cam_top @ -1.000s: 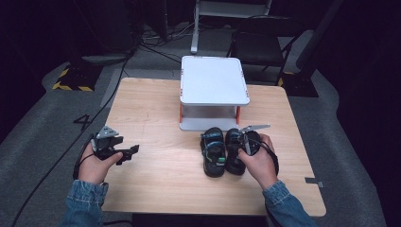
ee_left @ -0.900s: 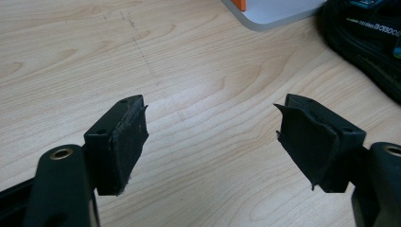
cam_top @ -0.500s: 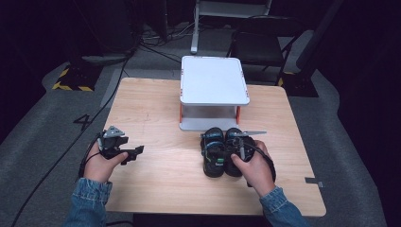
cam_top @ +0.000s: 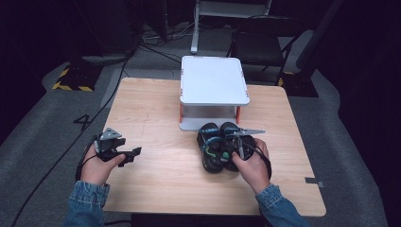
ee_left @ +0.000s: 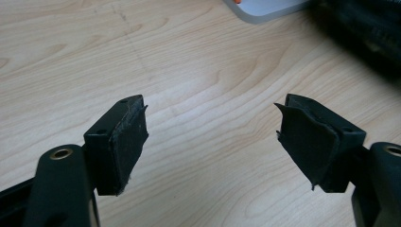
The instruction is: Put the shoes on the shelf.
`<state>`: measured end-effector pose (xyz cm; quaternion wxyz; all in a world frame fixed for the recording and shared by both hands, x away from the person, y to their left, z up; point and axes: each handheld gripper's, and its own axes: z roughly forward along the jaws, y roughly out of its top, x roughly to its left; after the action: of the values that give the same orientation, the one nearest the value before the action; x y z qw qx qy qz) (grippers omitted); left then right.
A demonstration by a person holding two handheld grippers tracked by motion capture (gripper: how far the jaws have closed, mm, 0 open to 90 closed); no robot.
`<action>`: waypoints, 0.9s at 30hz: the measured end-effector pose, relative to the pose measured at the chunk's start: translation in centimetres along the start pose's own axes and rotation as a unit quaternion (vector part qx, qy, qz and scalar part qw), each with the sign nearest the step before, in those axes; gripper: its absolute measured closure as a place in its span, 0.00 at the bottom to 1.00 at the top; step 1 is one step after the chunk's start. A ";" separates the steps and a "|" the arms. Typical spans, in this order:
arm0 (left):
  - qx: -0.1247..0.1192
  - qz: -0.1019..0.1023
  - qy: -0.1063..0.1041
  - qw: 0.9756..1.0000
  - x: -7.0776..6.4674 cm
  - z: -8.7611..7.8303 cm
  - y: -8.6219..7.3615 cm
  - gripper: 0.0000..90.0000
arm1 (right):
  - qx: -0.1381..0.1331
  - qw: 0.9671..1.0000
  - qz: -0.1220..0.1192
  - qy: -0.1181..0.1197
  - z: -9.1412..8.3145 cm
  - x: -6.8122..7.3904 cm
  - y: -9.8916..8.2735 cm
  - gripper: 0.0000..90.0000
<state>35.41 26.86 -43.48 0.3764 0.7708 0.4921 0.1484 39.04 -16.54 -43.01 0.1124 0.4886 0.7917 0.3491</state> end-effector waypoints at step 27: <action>0.000 -0.030 0.019 0.999 0.9 -1.9 -2.7 0.27 | -0.159 0.979 -0.074 -0.103 9.5 -0.4 8.2 0.56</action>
<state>32.95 29.14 -44.29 0.3716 0.7525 0.5221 0.1520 49.90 -10.36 -44.59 0.2949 0.4382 0.7440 0.4093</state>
